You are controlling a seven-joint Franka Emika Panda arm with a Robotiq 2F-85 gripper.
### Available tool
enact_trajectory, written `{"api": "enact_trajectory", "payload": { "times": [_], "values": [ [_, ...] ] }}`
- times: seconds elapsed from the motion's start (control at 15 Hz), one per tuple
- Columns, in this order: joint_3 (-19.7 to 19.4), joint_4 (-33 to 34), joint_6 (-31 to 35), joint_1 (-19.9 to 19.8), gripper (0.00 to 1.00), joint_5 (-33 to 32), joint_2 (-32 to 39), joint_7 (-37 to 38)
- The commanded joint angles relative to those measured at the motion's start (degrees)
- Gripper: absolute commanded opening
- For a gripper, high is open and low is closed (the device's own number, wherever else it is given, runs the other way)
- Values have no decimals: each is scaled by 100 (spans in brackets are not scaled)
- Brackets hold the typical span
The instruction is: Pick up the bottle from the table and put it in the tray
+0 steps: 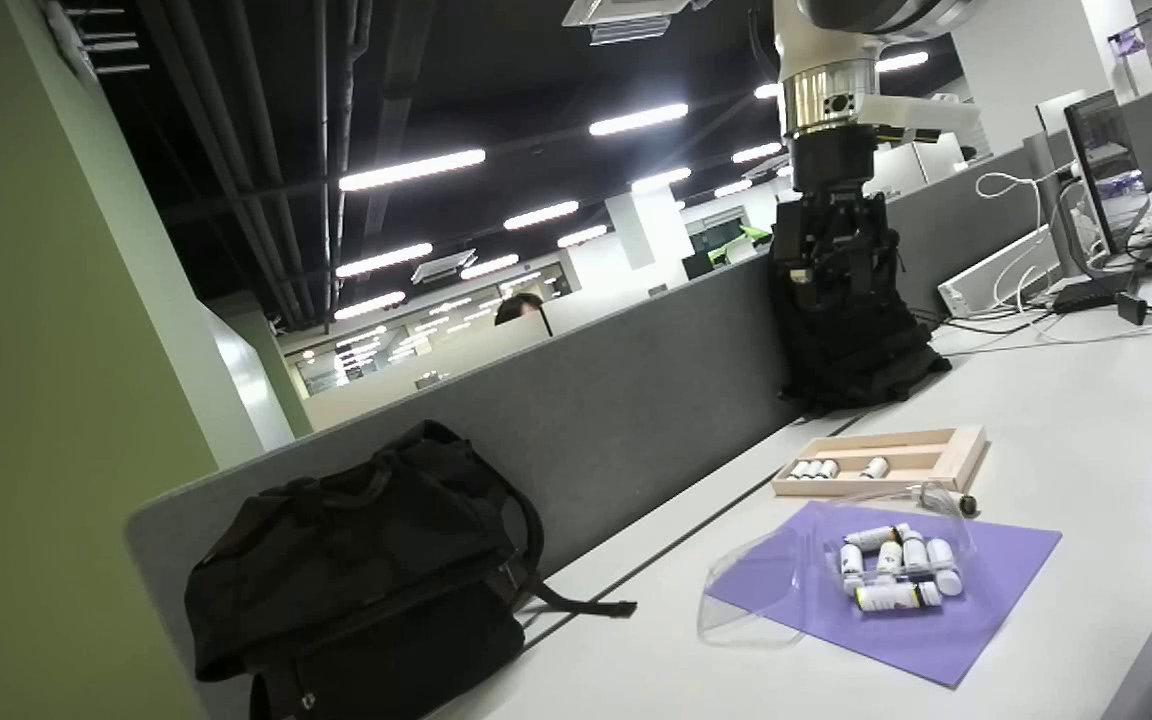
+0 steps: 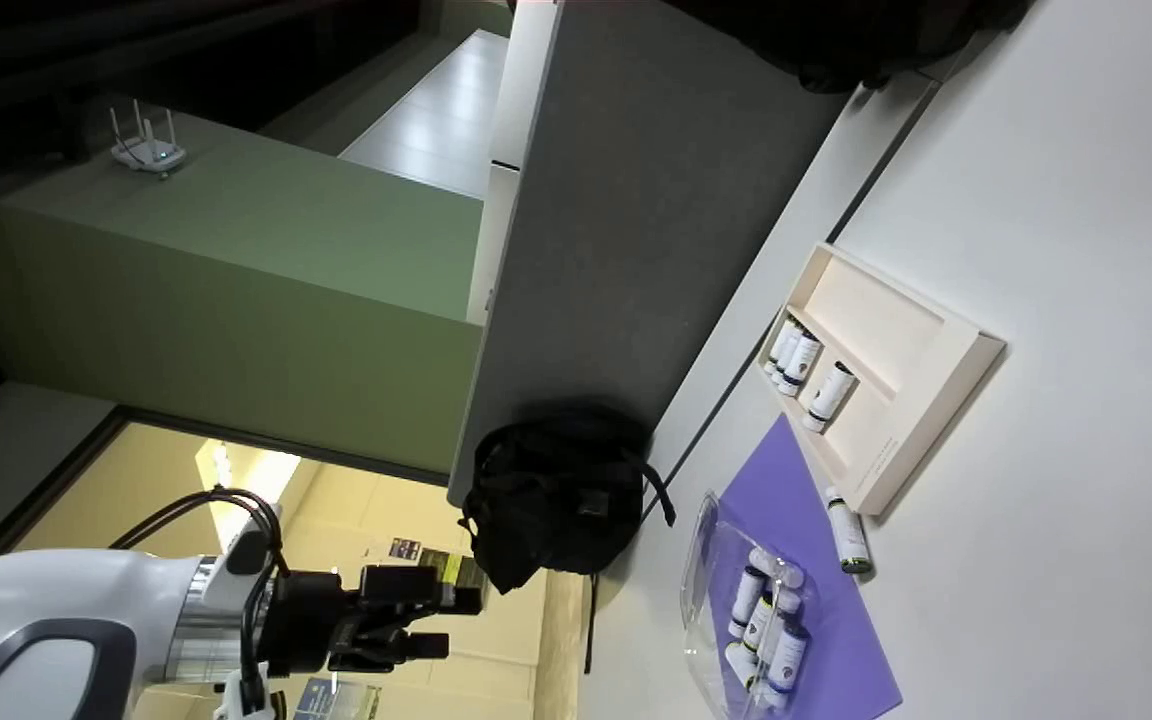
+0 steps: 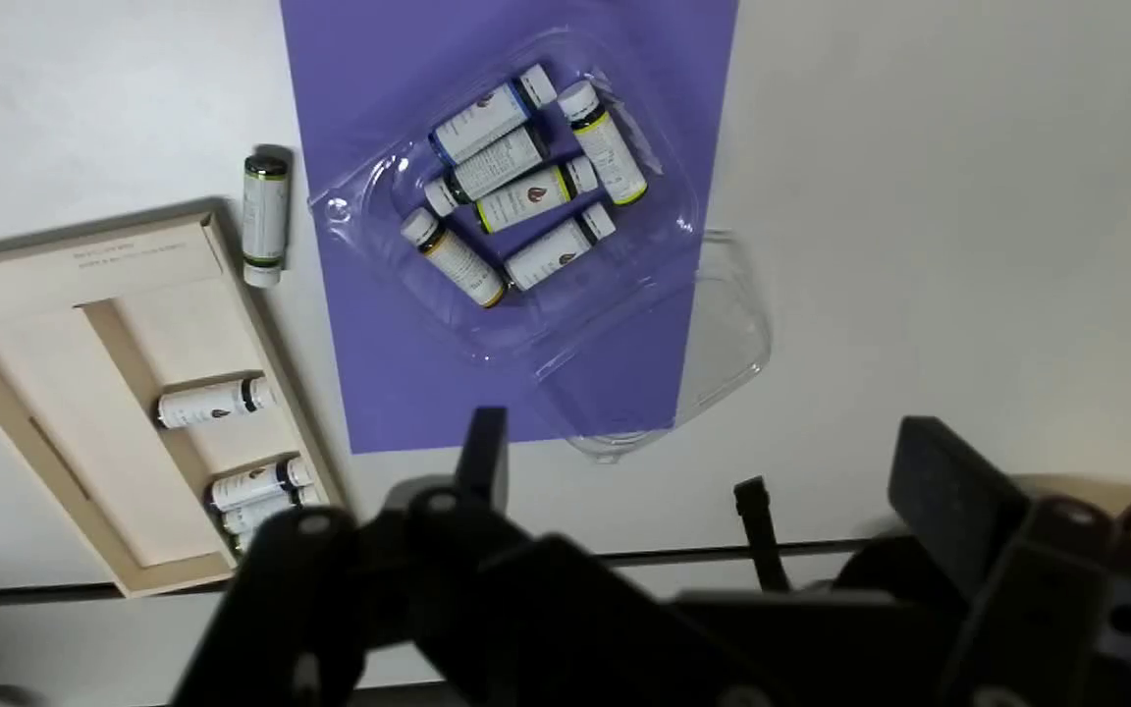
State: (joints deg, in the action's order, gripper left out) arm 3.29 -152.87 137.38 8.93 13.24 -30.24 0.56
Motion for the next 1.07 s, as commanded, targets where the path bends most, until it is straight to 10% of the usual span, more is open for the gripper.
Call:
{"api": "enact_trajectory", "payload": {
  "times": [0.0, 0.53, 1.0],
  "values": [
    [-31, -35, 205, -93, 100, -2, 76, 70],
    [-497, -657, 2247, -914, 100, 65, 973, 390],
    [-1160, -574, 2956, -751, 100, 1053, 2410, -67]
  ]
}}
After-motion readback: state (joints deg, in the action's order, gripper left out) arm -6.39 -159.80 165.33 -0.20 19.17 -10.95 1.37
